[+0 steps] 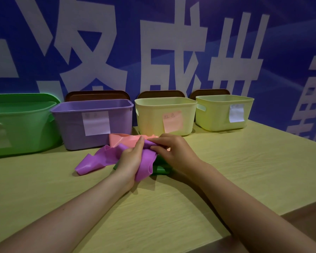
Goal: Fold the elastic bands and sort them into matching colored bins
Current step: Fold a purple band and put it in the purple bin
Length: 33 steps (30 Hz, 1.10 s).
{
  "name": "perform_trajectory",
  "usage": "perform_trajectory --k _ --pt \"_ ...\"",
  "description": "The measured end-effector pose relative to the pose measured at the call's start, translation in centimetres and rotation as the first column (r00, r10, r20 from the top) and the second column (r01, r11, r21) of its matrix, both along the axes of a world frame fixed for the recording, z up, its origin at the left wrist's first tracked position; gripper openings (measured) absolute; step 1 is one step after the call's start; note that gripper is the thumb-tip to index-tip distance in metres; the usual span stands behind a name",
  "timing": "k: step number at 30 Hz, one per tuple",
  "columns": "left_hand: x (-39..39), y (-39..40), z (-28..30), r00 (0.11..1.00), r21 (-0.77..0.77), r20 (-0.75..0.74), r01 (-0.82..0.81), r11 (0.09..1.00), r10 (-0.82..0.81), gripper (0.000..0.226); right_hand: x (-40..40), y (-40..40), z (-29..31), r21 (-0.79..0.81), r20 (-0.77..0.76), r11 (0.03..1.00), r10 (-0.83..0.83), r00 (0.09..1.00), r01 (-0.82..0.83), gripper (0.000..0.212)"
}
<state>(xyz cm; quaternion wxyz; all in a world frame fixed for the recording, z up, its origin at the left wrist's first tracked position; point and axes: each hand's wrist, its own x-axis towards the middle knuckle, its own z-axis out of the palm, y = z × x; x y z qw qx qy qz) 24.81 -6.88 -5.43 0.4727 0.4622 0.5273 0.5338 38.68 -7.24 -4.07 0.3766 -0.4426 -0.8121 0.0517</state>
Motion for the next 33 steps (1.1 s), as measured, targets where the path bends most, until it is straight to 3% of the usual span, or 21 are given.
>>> perform_trajectory --k 5,11,14,18,22,24,28,33 --pt "-0.1 0.1 0.1 0.998 -0.009 0.029 0.049 0.999 -0.049 0.038 -0.1 -0.5 0.2 -0.14 -0.081 0.989 0.039 0.996 -0.05 0.031" --pt "-0.2 0.2 0.1 0.986 -0.034 0.151 0.072 0.997 -0.066 0.027 -0.9 -0.3 0.1 -0.2 -0.264 0.975 0.045 0.963 -0.101 0.026" --pt "-0.2 0.4 -0.2 0.976 0.02 0.183 0.116 0.993 -0.118 0.034 -0.9 -0.2 0.1 -0.223 -0.314 0.968 0.043 0.948 -0.118 0.026" --pt "-0.2 0.6 -0.5 0.981 0.08 0.145 0.12 0.99 -0.131 0.036 -0.7 0.2 0.1 -0.301 -0.463 0.937 0.022 0.886 -0.18 0.028" --pt "0.2 0.6 -0.6 0.979 0.144 0.112 0.155 0.977 -0.172 0.028 -0.5 0.8 0.0 -0.373 -0.603 0.908 -0.083 0.794 -0.188 0.043" --pt "0.4 0.5 -0.6 0.975 0.152 0.133 0.157 0.976 -0.178 0.027 -0.5 0.8 0.0 -0.416 -0.585 0.893 -0.118 0.802 -0.172 0.043" --pt "0.7 0.7 -0.8 0.974 0.131 0.163 0.135 0.982 -0.155 0.029 -0.5 0.4 -0.1 -0.455 -0.546 0.866 -0.087 0.833 -0.208 0.016" --pt "0.8 0.7 -0.6 0.965 0.157 0.182 0.161 0.974 -0.189 0.034 -0.3 0.6 0.1 -0.405 -0.522 0.899 -0.078 0.849 -0.167 0.018"
